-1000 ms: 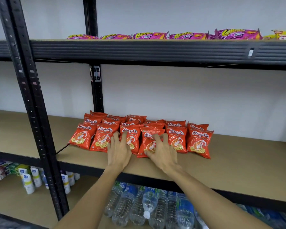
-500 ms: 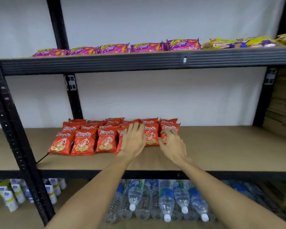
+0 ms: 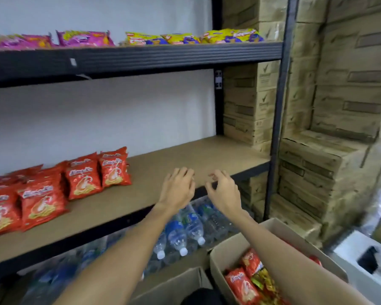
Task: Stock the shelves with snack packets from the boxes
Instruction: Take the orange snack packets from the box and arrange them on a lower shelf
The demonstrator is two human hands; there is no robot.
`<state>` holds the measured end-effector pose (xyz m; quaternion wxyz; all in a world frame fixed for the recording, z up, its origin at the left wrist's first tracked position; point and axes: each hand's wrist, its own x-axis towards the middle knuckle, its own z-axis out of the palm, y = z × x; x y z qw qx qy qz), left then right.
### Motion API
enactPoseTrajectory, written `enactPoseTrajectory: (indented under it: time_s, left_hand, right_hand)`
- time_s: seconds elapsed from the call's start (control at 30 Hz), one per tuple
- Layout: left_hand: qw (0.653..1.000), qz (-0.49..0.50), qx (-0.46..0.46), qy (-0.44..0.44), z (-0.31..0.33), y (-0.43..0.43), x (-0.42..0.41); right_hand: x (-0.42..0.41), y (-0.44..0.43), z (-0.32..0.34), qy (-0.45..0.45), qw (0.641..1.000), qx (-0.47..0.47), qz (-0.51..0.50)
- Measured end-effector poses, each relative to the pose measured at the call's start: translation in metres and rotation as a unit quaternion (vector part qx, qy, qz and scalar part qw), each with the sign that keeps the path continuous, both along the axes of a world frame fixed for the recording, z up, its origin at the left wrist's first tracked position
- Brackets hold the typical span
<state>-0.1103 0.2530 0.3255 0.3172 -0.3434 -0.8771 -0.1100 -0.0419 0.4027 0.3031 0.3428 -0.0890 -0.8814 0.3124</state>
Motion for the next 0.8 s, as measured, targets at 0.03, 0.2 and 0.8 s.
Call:
enactPoseTrajectory:
  time_s: [0.03, 0.2, 0.8]
  left_hand:
    - [1.000, -0.022, 0.006, -0.019, -0.011, 0.020, 0.005]
    - [0.989, -0.099, 0.001, -0.107, -0.070, 0.110, 0.033]
    - [0.870, -0.030, -0.123, -0.476, -0.284, 0.180, 0.088]
  right_hand:
    - [0.010, 0.018, -0.011, -0.005, 1.000, -0.007, -0.020]
    - [0.064, 0.094, -0.065, -0.045, 0.994, -0.045, -0.083]
    - [0.141, 0.153, -0.235, -0.259, 0.949, -0.138, -0.116]
